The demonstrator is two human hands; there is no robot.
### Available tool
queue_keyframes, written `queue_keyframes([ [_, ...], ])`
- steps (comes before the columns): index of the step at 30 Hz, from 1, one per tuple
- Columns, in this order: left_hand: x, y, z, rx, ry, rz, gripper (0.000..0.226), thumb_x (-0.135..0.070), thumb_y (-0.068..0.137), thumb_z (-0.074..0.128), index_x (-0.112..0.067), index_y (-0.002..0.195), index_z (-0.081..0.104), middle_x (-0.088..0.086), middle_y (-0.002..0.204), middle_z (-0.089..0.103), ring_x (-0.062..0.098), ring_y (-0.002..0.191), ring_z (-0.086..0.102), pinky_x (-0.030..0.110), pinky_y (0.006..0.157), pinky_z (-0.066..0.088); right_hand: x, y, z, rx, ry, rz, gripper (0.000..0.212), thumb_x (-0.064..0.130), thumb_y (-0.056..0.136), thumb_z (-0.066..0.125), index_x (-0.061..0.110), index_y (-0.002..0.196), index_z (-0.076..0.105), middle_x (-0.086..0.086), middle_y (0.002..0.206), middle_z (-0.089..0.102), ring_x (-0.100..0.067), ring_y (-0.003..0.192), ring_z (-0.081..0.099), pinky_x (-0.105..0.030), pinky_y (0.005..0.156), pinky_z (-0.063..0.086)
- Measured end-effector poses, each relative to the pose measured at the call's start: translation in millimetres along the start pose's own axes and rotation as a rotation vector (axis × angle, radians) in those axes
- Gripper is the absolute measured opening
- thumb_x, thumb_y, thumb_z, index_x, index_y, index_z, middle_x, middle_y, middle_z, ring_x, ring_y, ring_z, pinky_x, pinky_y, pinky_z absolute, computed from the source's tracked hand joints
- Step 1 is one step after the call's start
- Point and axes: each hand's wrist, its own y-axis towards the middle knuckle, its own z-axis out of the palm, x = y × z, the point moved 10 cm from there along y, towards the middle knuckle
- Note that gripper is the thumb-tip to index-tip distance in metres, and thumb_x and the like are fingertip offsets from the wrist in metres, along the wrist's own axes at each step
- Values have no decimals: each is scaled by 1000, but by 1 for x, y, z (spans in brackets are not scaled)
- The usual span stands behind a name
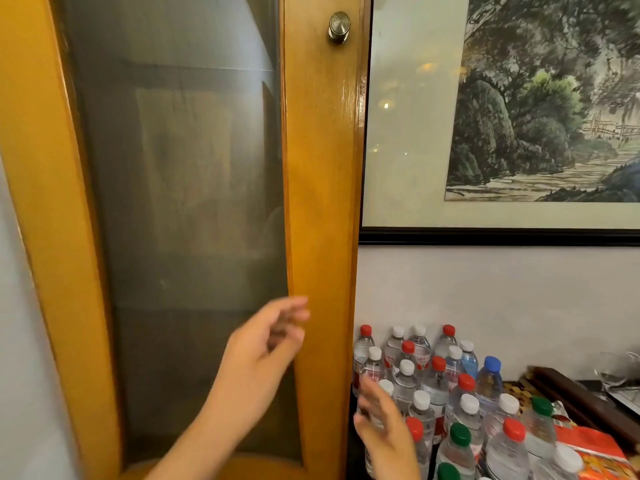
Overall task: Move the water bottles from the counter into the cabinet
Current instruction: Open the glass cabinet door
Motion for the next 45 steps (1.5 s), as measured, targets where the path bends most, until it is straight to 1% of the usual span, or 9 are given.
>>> queue_keyframes([
  [4,-65,67,-2,-134,302,224,54,-22,85,61,-39,130,36,-23,125,46,-8,110,47,7,85,40,39,34,21,48,7,-135,68,13,89,56,40,141,22,16,149,23,-12,140,21,-42,115,24],
  [7,-69,104,2,-268,448,178,95,-34,79,69,-27,147,4,-6,153,13,14,140,16,35,110,24,40,49,40,54,30,-142,74,16,89,57,43,142,12,13,153,19,-12,140,21,-39,115,25],
  [10,-41,127,19,-285,515,-36,120,-46,72,73,-20,146,-17,3,157,-14,27,144,-7,56,111,15,29,54,54,66,17,-112,80,19,88,59,42,144,6,12,153,16,-13,140,19,-37,114,24],
  [13,-19,131,40,-313,574,-114,129,-56,67,72,-13,144,-23,8,154,-25,31,143,-15,60,110,14,23,57,62,68,-4,-108,87,18,85,63,38,145,3,11,155,8,-11,141,15,-30,113,19],
  [21,-14,130,43,-495,735,-127,134,-71,59,66,-12,145,-17,14,156,-13,35,142,1,57,103,27,12,67,62,95,115,-13,91,6,74,70,35,141,17,11,141,16,-11,124,24,-33,108,27],
  [29,-26,124,38,-568,686,-134,126,-46,59,81,-33,145,-11,13,154,-1,38,136,13,54,101,27,16,66,54,50,154,75,85,-2,73,70,21,141,24,-3,144,24,-21,135,26,-35,110,26],
  [34,-40,98,28,-603,650,-40,131,-43,53,83,-43,141,-13,9,153,3,36,133,14,56,101,27,9,50,42,56,135,32,74,0,61,78,33,116,40,14,110,36,-17,119,35,-35,110,28],
  [38,-50,82,22,-561,644,-19,126,-42,56,82,-43,142,-10,8,154,1,36,136,12,56,104,25,18,32,47,164,101,7,65,31,82,67,33,136,31,7,136,38,-15,127,38,-43,112,29],
  [45,-60,68,21,-494,627,-26,116,-44,61,79,-41,144,-2,7,155,-1,34,139,9,55,105,24,21,20,40,235,166,19,39,15,89,59,30,121,43,1,137,46,-17,128,42,-37,110,35],
])
